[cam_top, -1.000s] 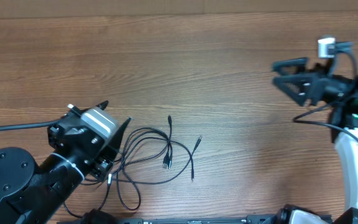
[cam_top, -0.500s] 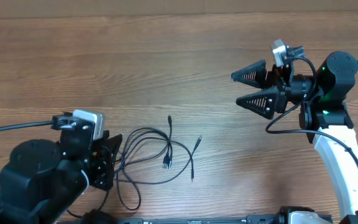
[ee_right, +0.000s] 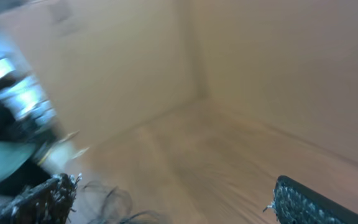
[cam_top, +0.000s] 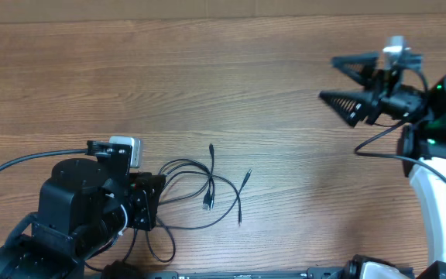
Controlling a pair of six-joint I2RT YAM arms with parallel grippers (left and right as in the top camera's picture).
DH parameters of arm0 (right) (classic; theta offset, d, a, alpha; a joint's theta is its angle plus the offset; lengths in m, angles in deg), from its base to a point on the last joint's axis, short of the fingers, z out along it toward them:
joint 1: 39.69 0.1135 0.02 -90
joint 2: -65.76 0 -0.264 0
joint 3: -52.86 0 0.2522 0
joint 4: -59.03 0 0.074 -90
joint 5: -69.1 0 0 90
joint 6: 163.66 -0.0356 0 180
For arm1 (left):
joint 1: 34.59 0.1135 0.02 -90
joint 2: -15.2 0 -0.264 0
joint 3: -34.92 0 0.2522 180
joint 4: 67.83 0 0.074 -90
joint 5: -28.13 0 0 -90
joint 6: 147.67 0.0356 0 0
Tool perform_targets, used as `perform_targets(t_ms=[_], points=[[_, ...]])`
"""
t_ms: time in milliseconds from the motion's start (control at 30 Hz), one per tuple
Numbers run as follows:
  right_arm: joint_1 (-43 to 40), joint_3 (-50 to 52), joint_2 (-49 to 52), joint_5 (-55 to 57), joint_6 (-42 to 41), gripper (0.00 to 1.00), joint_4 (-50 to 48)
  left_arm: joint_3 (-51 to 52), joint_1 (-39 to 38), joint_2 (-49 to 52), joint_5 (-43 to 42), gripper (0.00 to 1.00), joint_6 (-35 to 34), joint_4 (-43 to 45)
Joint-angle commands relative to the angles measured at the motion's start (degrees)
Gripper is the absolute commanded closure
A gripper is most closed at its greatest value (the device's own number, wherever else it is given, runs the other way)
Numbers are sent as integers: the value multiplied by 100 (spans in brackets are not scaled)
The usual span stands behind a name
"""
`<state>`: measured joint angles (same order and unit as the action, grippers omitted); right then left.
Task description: Untangle cables
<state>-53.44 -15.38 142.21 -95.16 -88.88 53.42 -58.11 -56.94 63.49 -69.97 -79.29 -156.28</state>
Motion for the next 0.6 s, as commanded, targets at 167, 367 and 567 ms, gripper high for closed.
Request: perform_targets(t_ms=[167, 367, 567], points=[[-271, -566, -444, 3727, 2601, 0, 3364, 70, 57, 2, -240, 68, -179, 199], [774, -1036, -1021, 5635, 2559, 0, 4048, 658, 57, 7, 116, 71, -883, 192], [2380, -1274, -1550, 8293, 2282, 0, 4859, 1471, 59, 2, 146, 74, -1316, 608]])
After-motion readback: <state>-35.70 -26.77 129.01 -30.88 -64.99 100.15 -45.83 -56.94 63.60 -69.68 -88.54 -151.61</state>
